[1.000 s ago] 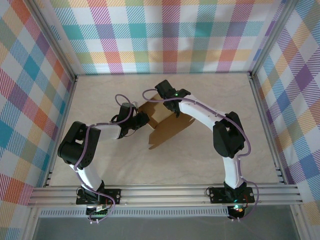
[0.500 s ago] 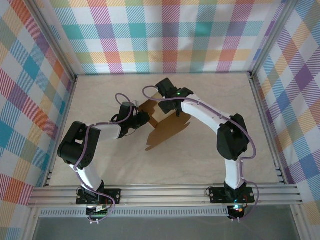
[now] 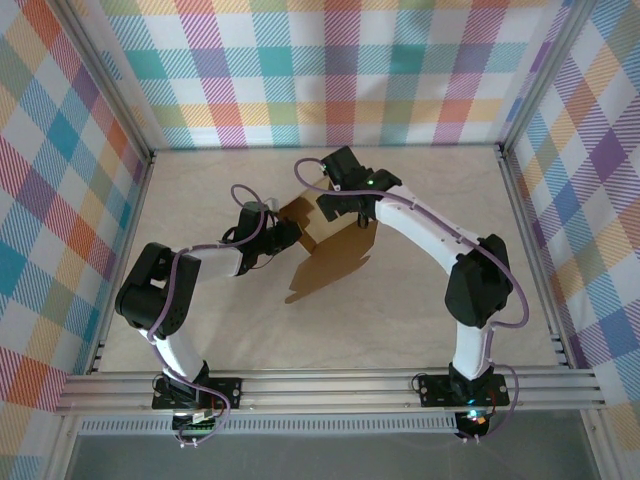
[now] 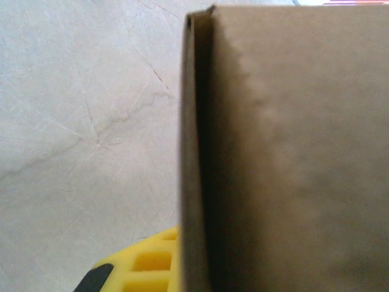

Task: Fold the paper box

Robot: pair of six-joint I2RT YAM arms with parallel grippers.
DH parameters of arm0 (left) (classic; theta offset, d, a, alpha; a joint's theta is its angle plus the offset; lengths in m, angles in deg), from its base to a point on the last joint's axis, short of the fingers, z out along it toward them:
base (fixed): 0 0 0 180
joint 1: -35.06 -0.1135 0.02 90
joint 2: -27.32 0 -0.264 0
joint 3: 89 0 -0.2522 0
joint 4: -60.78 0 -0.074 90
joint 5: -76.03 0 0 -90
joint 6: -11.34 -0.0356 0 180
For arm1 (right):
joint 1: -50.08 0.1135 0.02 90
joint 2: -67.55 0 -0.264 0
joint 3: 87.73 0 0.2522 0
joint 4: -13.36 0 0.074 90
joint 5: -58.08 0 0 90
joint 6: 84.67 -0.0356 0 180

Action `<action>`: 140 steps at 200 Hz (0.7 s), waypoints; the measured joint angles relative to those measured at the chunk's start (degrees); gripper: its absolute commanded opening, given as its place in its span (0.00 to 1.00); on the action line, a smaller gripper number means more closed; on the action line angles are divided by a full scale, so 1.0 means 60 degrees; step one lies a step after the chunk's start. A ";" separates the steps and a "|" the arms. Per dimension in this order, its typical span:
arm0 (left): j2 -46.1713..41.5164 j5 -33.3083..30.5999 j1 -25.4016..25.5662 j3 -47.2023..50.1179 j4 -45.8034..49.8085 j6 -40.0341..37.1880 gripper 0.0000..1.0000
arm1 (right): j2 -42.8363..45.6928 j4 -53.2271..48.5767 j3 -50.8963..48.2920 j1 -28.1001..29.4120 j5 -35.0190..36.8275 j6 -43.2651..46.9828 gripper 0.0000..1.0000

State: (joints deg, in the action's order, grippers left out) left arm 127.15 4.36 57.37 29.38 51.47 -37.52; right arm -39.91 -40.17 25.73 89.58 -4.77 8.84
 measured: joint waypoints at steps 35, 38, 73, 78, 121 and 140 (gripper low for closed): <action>0.0051 0.0047 0.0000 -0.0018 0.0000 0.0000 0.00 | 0.0007 0.0022 0.0022 0.0109 -0.0058 0.0372 1.00; 0.0051 0.0047 0.0000 -0.0018 0.0000 0.0004 0.00 | 0.0011 0.0044 0.0011 0.0109 -0.0084 0.0393 1.00; 0.0131 0.0047 0.0000 -0.0069 0.0007 0.0004 0.00 | 0.0426 0.0328 -0.0331 0.0117 -0.0590 0.0565 1.00; 0.0138 0.0047 0.0000 -0.0080 0.0007 0.0004 0.00 | 0.0521 0.0401 -0.0401 0.0117 -0.0670 0.0568 1.00; 0.0142 0.0040 0.0000 -0.0135 0.0018 0.0004 0.00 | 0.1526 0.0812 -0.0871 0.0113 -0.1228 0.0481 1.00; 0.0142 0.0011 0.0000 -0.0149 0.0117 0.0000 0.00 | 0.1883 0.0947 -0.0874 0.0047 -0.1483 0.0178 0.99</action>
State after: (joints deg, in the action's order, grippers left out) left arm 128.00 4.42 57.37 28.48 52.17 -37.52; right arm -28.61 -34.49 20.48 89.87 -13.66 9.91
